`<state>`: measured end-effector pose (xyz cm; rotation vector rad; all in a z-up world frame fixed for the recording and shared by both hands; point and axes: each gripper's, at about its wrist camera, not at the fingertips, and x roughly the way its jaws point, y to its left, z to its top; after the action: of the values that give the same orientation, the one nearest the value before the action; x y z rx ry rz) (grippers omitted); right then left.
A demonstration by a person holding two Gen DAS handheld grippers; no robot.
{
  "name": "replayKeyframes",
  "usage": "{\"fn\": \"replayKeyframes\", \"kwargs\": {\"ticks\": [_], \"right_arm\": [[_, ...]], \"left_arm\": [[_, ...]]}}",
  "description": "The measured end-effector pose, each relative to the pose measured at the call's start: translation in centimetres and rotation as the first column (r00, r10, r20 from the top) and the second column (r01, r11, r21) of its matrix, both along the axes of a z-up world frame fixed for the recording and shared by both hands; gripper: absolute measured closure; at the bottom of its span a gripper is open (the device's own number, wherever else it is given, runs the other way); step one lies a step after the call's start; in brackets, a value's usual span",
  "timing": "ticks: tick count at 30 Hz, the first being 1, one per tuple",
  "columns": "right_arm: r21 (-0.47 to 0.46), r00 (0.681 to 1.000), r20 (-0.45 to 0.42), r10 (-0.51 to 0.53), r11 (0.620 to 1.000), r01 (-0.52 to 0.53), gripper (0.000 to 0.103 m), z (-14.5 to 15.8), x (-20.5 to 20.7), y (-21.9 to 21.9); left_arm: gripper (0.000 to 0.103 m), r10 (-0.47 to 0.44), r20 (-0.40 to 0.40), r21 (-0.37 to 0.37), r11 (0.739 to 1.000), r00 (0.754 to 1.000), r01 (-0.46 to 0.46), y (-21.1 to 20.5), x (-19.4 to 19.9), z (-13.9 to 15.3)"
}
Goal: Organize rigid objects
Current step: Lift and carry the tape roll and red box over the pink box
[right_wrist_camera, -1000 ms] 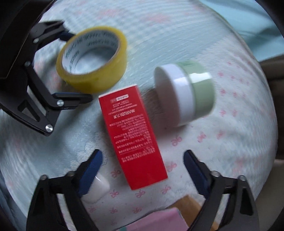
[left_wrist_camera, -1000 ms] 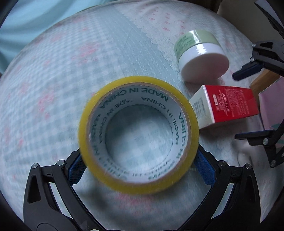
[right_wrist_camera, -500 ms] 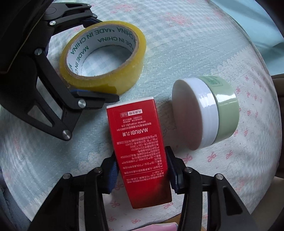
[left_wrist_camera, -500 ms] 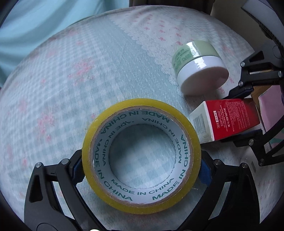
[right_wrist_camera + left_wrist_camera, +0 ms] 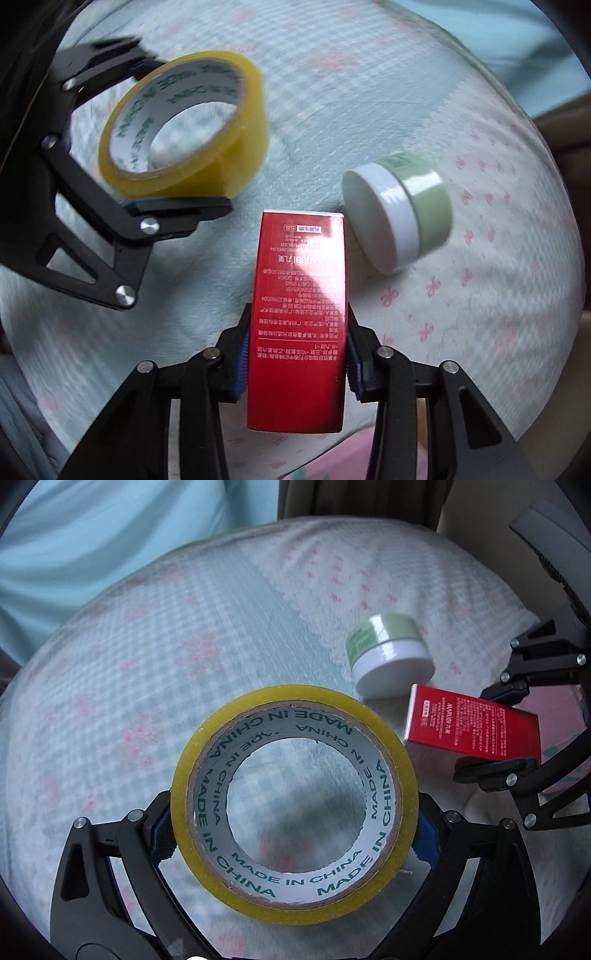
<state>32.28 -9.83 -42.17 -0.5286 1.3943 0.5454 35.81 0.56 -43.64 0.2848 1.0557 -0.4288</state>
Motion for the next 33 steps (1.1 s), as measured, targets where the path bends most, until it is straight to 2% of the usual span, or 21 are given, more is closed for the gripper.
{"fn": "replayKeyframes", "kwargs": {"ticks": [4,8,14,16,20,26,33], "right_arm": [[0.050,0.994,0.015,-0.112,0.993,0.111,0.065,3.4,-1.5,-1.3],[0.091,0.978,0.029,-0.207,0.975,0.203,0.065,7.3,-2.9,-1.9],[0.166,0.929,0.038,-0.369,0.919,0.358,0.065,14.9,-7.1,-2.3],[0.181,0.911,0.037,-0.412,0.899,0.399,0.065,16.0,-8.3,-1.8],[0.230,0.862,0.014,-0.506,0.841,0.490,0.065,19.0,-10.6,-3.2],[0.274,0.818,0.022,-0.575,0.790,0.548,0.065,22.1,-14.7,-7.4],[0.275,0.806,0.054,-0.589,0.785,0.555,0.065,23.3,-16.4,-15.6]], "left_arm": [[0.006,0.032,0.019,-0.017,0.999,0.999,-0.032,0.9,-1.4,3.3],[0.006,0.083,0.033,-0.057,0.995,0.996,-0.081,1.9,-3.2,7.9],[0.006,0.103,0.048,-0.093,0.991,0.994,-0.098,2.7,-6.7,15.6],[0.006,0.096,0.051,-0.099,0.991,0.994,-0.091,2.5,-8.2,17.8],[0.006,0.080,0.035,-0.117,0.990,0.996,-0.075,1.8,-10.5,20.5],[0.006,0.086,0.063,-0.112,0.991,0.994,-0.079,-1.0,-14.2,23.5],[0.006,0.121,0.086,-0.118,0.987,0.989,-0.110,-8.3,-16.3,26.4]]}}
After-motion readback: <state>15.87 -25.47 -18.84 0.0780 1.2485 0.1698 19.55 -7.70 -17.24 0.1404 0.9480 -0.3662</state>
